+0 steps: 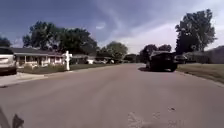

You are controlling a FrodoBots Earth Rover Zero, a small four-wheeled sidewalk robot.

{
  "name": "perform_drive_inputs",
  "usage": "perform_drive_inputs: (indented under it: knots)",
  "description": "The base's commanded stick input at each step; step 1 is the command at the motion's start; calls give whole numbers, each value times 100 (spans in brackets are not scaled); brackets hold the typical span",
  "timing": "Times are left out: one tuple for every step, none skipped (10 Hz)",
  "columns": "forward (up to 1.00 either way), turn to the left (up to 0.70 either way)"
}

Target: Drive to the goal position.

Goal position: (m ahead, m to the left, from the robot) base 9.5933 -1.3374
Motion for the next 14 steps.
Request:
perform_drive_inputs:
  knots:
    - [70, 3]
    - [70, 3]
    - [70, 3]
    - [70, 3]
    - [70, 3]
    - [70, 3]
    - [70, 3]
    - [70, 3]
    - [70, -35]
    - [70, -35]
    - [70, -17]
    - [70, 3]
    - [70, 3]
    - [70, 3]
